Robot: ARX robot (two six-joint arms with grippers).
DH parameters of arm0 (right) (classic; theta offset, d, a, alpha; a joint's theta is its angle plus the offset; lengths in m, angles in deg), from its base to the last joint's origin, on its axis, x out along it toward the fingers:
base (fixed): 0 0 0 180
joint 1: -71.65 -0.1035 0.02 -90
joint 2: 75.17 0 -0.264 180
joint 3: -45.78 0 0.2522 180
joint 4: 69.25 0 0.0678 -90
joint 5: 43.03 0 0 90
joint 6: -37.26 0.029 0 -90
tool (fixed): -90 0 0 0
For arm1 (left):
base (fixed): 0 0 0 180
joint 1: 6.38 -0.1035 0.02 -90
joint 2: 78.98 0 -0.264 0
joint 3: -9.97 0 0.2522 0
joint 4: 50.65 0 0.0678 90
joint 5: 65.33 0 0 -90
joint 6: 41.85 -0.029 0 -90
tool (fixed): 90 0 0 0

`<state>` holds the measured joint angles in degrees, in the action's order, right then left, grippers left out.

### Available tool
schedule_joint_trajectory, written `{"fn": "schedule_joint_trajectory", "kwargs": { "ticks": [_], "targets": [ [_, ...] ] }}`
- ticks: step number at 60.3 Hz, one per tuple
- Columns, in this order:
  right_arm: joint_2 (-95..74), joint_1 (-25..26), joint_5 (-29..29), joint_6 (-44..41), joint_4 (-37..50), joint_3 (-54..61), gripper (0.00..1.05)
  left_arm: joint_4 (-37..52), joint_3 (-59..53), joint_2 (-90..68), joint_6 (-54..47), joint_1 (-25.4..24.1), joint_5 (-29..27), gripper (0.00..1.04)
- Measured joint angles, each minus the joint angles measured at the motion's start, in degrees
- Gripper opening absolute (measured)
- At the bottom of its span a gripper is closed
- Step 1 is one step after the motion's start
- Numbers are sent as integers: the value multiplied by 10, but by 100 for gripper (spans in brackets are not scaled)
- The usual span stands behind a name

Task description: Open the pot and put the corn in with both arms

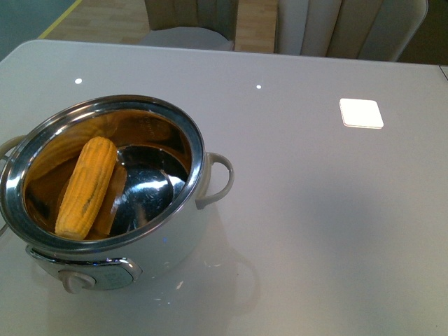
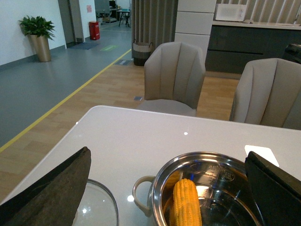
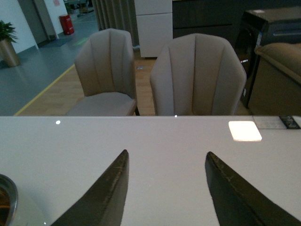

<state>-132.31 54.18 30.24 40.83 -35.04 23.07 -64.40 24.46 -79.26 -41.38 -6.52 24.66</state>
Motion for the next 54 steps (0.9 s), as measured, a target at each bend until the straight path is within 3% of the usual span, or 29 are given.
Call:
{"fn": "schedule_joint_trajectory", "kwargs": {
  "ticks": [7, 12, 20, 32, 37, 54],
  "targets": [
    [66, 42, 41, -22, -42, 35, 15, 0, 0, 0, 0, 0, 0, 98],
    [102, 60, 58, -27, -63, 45, 2, 0, 0, 0, 0, 0, 0, 98],
    [129, 83, 79, -31, -54, 71, 2, 0, 0, 0, 0, 0, 0, 98],
    [206, 112, 108, -32, -124, 80, 2, 0, 0, 0, 0, 0, 0, 98],
    [244, 154, 161, -33, -160, 80, 2, 0, 0, 0, 0, 0, 0, 98],
    [347, 173, 166, -33, -257, 80, 2, 0, 0, 0, 0, 0, 0, 98]
  ]
}}
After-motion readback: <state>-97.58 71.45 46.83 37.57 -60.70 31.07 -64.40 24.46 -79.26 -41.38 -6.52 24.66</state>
